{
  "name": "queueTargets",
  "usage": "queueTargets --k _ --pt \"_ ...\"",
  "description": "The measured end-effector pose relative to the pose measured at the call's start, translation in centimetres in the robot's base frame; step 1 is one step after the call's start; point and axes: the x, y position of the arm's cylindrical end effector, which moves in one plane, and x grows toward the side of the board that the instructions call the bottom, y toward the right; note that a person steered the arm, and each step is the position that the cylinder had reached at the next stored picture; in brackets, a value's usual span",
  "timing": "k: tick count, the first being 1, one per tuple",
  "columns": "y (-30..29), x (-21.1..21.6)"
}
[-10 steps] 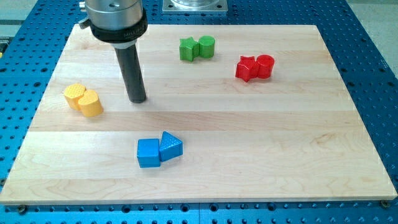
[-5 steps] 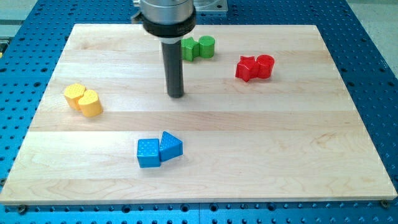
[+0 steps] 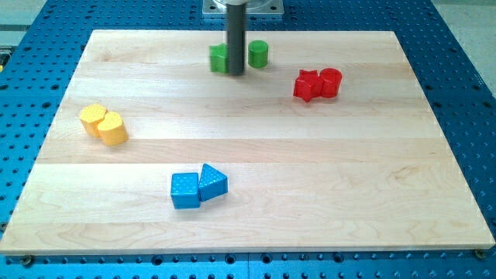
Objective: Move the green star to the top left corner of the board
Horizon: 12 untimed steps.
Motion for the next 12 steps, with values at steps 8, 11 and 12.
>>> queueTargets --k 8,11,12 --pt "-9.2 -4.3" --pt "-12.0 -5.3" --pt "-10.3 -3.4"
